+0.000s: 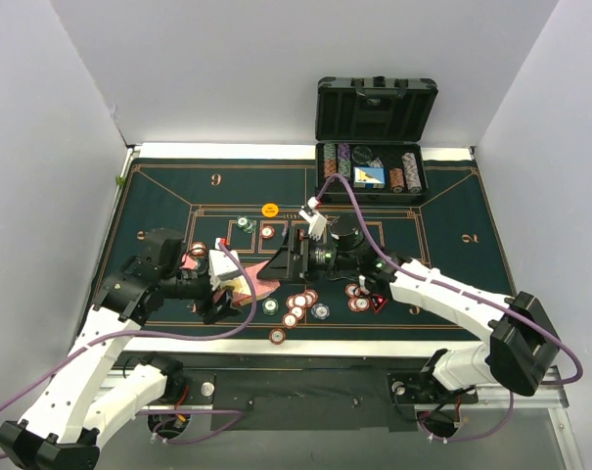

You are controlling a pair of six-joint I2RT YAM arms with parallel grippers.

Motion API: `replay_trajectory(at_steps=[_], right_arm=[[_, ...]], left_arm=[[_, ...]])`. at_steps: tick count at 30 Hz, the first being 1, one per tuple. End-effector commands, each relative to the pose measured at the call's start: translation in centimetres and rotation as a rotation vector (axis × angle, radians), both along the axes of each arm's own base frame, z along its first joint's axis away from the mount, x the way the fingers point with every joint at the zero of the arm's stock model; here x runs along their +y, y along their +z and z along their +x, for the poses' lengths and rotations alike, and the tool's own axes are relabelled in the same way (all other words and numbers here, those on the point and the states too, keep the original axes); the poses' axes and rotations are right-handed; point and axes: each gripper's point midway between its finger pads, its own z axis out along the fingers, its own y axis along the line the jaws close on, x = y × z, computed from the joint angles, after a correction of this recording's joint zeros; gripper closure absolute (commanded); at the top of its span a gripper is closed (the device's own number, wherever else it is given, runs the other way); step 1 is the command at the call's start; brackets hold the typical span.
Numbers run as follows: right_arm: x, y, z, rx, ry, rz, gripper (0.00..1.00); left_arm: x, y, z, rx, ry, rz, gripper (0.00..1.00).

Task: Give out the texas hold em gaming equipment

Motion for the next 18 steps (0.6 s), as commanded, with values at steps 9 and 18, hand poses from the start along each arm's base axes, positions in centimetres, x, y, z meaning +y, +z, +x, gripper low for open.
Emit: replay_trajectory(at_steps=[9,18], right_arm=[[2.0,1.4,-0.2,-0.043,0.048,0.059,0.25],[1.9,1.7,-0.2,-0.032,0.042,0.079,0.45]], left_arm=[[-0.8,1.7,1.0,-0.079,-0.023,-0.052,1.00],[-0.9,1.8,1.2,-0.083,-0.015,-0.059,1.00]])
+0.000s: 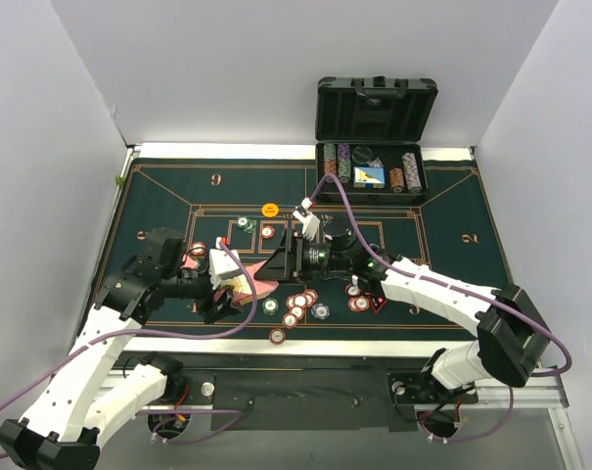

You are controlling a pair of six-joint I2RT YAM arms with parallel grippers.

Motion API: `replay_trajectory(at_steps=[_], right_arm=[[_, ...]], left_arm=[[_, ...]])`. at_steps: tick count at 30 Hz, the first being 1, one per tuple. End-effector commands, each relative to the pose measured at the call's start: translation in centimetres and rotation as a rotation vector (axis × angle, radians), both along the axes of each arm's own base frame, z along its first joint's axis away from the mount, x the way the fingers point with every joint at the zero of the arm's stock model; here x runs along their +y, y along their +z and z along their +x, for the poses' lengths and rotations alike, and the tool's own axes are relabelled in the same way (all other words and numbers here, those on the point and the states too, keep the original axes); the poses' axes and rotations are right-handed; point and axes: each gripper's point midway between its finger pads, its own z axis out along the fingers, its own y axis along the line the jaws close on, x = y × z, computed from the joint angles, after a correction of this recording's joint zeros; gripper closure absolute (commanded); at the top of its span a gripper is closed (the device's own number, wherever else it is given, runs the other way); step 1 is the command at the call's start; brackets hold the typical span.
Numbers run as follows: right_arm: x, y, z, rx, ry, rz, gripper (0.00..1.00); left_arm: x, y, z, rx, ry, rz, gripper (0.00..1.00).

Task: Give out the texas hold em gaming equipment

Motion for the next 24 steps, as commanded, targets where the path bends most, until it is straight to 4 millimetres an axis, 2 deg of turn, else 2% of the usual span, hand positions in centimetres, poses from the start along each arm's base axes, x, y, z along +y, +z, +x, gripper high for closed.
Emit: replay_trajectory(at_steps=[1,10,16,19,21,23,24], right_arm=[[0.1,2.5,0.2,-0.054,0.003,0.065,0.47],[-2.5,2.1,1.4,-0.049,-0.069,0.054,0.52],[-3.1,2.0,1.6,-0.040,-0.091,0.058,0.55],[-3.1,2.7,1.6,-0.048,-0.092,0.077,0.57],[-3.3,3.2,1.8,-0.050,-0.100,0.091,0.61],[-3.6,3.9,1.9,-0.053,-0.119,0.103,0.72],[-3.7,4.0,2.0,-0.047,-0.125,0.104,0.74]], left_arm=[[-1.0,2.2,0.9,-0.089,-0.026,-0.071,1.00],[-1.1,2.6,1.1,-0.098,-0.020,-0.084,1.00],[-1.2,2.7,1.3,-0.102,-0.017,-0.087,1.00],[-1.2,2.7,1.3,-0.104,-0.016,-0.086,1.00],[-1.1,2.6,1.3,-0.105,-0.014,-0.083,1.00],[-1.1,2.5,1.4,-0.107,-0.012,-0.080,1.00],[-1.1,2.6,1.4,-0.109,-0.011,-0.080,1.00]])
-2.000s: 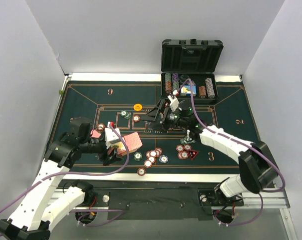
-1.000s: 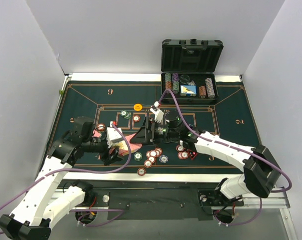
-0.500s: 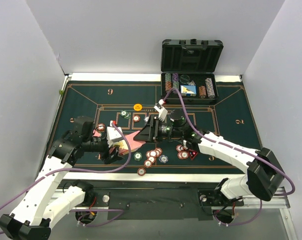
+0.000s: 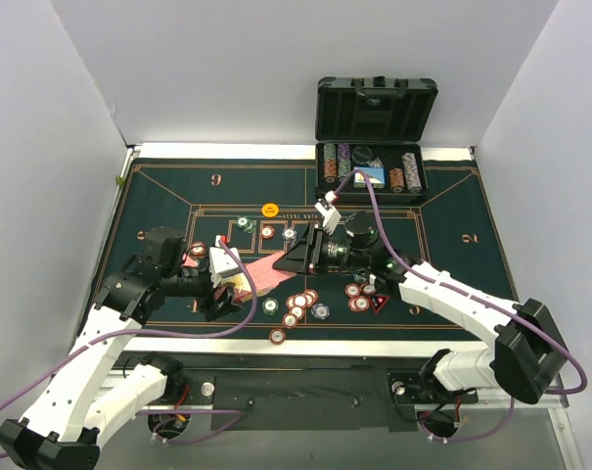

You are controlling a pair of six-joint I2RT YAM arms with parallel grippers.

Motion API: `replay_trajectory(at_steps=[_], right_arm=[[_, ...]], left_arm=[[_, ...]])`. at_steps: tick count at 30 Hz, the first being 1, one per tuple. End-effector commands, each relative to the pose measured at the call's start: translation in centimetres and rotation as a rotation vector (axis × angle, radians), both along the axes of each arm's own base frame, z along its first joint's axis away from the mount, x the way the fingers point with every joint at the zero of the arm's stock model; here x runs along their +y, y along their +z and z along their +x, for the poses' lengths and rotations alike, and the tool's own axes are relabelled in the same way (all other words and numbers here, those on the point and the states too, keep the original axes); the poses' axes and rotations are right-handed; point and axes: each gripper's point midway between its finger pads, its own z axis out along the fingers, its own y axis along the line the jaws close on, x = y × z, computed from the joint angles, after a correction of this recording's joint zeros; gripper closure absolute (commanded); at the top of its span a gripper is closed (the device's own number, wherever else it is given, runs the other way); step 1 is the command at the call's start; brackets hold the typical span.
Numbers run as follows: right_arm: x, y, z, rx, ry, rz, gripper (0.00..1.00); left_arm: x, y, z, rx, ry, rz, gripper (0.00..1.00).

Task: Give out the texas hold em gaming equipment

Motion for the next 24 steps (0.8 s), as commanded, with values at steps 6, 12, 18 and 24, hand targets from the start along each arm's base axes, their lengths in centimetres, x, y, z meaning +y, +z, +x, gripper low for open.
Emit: replay_trajectory(at_steps=[6,12,18,24], right_arm=[[-1.6,4.1,0.2,-0.048,-0.054,0.102,1.00],[-3.3,4.3,0.9,-0.060,-0.096,0.075,1.00],[-5.0,4.5,3.5,-0.056,-0.163,0.062,1.00],[-5.6,4.2,9.0,-0.062,-0.236,0.067,1.00]], left_arm=[[-0.8,2.2,0.9,-0.093,-0.017,-0.062,1.00],[-0.8,2.1,0.9,-0.091,-0.018,-0.062,1.00],[-0.8,2.1,0.8,-0.088,-0.019,-0.063,1.00],[-0.8,2.0,0.8,-0.089,-0.019,-0.063,1.00]])
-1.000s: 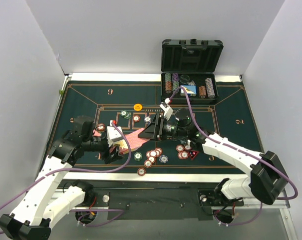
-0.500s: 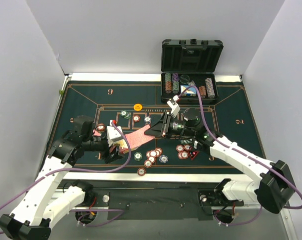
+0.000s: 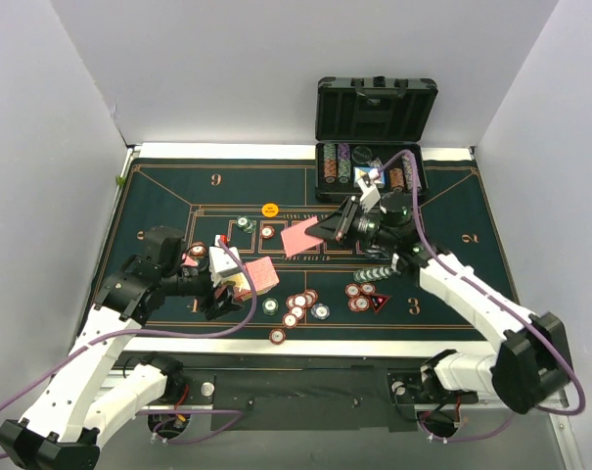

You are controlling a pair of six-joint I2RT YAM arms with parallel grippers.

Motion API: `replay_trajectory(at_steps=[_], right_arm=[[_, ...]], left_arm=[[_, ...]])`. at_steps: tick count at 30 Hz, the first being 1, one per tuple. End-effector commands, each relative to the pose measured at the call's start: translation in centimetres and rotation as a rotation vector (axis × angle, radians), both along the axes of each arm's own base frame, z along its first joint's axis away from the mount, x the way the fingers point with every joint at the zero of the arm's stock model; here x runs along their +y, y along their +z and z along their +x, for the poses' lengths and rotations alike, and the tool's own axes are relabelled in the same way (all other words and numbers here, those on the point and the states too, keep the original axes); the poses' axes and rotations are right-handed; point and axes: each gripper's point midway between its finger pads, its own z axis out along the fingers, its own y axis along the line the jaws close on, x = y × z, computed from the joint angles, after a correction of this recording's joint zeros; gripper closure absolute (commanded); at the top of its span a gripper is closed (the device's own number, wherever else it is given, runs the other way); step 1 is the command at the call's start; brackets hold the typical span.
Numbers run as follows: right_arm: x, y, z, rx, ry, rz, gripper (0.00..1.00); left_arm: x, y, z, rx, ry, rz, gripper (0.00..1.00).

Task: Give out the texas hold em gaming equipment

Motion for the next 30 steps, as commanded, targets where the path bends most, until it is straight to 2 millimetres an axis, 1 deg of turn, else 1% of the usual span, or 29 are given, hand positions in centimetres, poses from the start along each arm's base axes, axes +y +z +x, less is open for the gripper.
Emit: replay_trajectory(at_steps=[1,2,3,4,5,6,7,8,9,10,11,12,13,14,15,16,18,19,20,21,22,24,25,27,28,29,30], right_arm=[[1.0,1.1,4.5,-0.058,-0.009,0.020,1.00],[1.3,1.0,5.4,-0.062,-0.013,0.019,1.00],[2.0,0.0,6.9,-0.048,-0.010,-0.002,1.00],[2.5,-0.9,7.7,-0.036,-0.009,-0.023,1.00],[3.4,-2.0,9.6,-0.021,-0.015,-0.042,1.00],[3.8,-2.4,10.5,-0.018,-0.016,-0.044,1.00],[4.6,-3.6,12.5,-0.004,-0.029,-0.057,1.00],[5.0,-4.1,13.5,0.001,-0.038,-0.062,1.00],[5.8,-5.4,15.6,0.008,-0.051,-0.080,1.00],[6.1,-6.0,16.4,0.015,-0.058,-0.092,1.00],[6.9,-7.2,18.4,0.019,-0.073,-0.106,1.00],[7.2,-8.2,19.3,0.036,-0.082,-0.122,1.00],[7.8,-9.2,20.8,0.040,-0.100,-0.129,1.00],[8.0,-10.0,21.6,0.051,-0.112,-0.142,1.00],[8.3,-11.3,22.9,0.064,-0.132,-0.160,1.00],[8.8,-12.1,23.8,0.067,-0.140,-0.167,1.00],[8.8,-13.6,25.4,0.086,-0.185,-0.188,1.00],[9.0,-14.4,25.6,0.099,-0.192,-0.201,1.00],[9.0,-14.8,26.4,0.098,-0.213,-0.210,1.00],[8.9,-15.5,26.4,0.116,-0.219,-0.234,1.00],[9.0,-15.8,26.9,0.113,-0.233,-0.238,1.00],[9.1,-16.0,27.2,0.111,-0.246,-0.253,1.00],[9.0,-16.4,27.1,0.120,-0.245,-0.269,1.00],[9.4,-17.1,26.6,0.130,-0.235,-0.303,0.91],[9.4,-17.5,26.5,0.133,-0.235,-0.313,0.79],[9.5,-17.8,26.1,0.140,-0.229,-0.328,0.70],[9.4,-18.0,25.9,0.143,-0.233,-0.346,0.54]], left_arm=[[-0.7,1.8,0.6,-0.070,-0.019,-0.059,1.00],[-0.7,1.9,0.5,-0.072,-0.022,-0.060,1.00],[-0.8,1.9,0.5,-0.071,-0.021,-0.061,1.00],[-0.8,1.9,0.5,-0.069,-0.021,-0.063,1.00],[-0.8,2.0,0.6,-0.068,-0.020,-0.064,1.00],[-0.8,1.9,0.5,-0.063,-0.024,-0.064,1.00],[-0.8,1.9,0.6,-0.065,-0.023,-0.064,1.00],[-0.8,1.9,0.6,-0.063,-0.021,-0.065,1.00],[-0.8,1.9,0.6,-0.063,-0.020,-0.065,1.00],[-0.8,1.9,0.7,-0.063,-0.020,-0.065,1.00],[-0.8,2.0,0.6,-0.066,-0.021,-0.067,1.00],[-0.8,2.0,0.7,-0.062,-0.017,-0.066,1.00],[-0.8,2.0,0.7,-0.068,-0.018,-0.068,1.00],[-0.9,2.1,0.6,-0.063,-0.017,-0.072,1.00],[-0.8,2.2,0.7,-0.068,-0.015,-0.073,1.00],[-0.8,2.4,0.6,-0.066,-0.011,-0.078,1.00],[-0.9,2.5,0.6,-0.066,-0.012,-0.085,1.00],[-0.9,2.6,0.6,-0.069,-0.009,-0.085,1.00],[-0.9,2.7,0.6,-0.069,-0.007,-0.085,1.00],[-0.8,2.7,0.5,-0.072,-0.007,-0.084,1.00],[-0.7,2.8,0.5,-0.076,-0.004,-0.084,1.00],[-0.6,2.9,0.3,-0.077,-0.004,-0.085,1.00],[-0.6,3.0,0.2,-0.081,-0.004,-0.087,1.00],[-0.6,2.9,0.2,-0.079,-0.001,-0.087,1.00],[-0.5,2.8,0.1,-0.077,0.001,-0.086,1.00],[-0.5,2.8,0.1,-0.077,0.002,-0.085,1.00],[-0.5,2.6,0.0,-0.071,0.000,-0.084,1.00]])
